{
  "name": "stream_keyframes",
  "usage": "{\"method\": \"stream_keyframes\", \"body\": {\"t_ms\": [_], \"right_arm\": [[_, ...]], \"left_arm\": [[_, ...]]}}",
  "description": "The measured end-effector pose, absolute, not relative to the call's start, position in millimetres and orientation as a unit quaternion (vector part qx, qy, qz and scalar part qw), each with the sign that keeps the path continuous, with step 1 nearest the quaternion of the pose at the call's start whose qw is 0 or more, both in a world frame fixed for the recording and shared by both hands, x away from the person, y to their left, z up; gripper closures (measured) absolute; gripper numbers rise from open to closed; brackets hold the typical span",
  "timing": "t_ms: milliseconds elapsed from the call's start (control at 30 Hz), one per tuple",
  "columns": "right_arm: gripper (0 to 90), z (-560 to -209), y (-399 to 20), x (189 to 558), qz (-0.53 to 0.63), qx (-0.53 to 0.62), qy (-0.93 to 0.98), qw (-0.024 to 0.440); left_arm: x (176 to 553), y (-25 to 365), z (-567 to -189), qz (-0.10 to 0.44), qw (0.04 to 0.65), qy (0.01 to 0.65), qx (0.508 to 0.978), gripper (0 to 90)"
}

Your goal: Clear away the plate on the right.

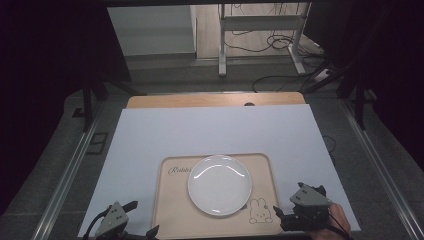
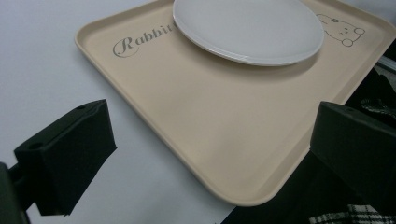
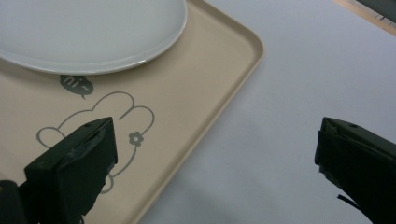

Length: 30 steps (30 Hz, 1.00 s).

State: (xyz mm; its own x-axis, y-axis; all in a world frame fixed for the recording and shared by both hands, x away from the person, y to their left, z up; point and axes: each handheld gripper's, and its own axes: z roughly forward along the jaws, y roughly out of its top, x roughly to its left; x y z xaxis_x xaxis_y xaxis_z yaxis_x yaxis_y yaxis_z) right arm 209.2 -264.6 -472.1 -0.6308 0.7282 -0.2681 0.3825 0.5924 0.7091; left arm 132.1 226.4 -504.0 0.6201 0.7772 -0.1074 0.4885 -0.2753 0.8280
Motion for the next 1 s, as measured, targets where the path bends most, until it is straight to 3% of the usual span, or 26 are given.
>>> {"method": "stream_keyframes", "body": {"t_ms": [1000], "right_arm": [[0.0,-468.8,-306.6,200.0,0.327,0.381,0.817,0.284]], "left_arm": [[132.5,226.0,-504.1,0.162,0.445,0.405,0.782,0.0]]}}
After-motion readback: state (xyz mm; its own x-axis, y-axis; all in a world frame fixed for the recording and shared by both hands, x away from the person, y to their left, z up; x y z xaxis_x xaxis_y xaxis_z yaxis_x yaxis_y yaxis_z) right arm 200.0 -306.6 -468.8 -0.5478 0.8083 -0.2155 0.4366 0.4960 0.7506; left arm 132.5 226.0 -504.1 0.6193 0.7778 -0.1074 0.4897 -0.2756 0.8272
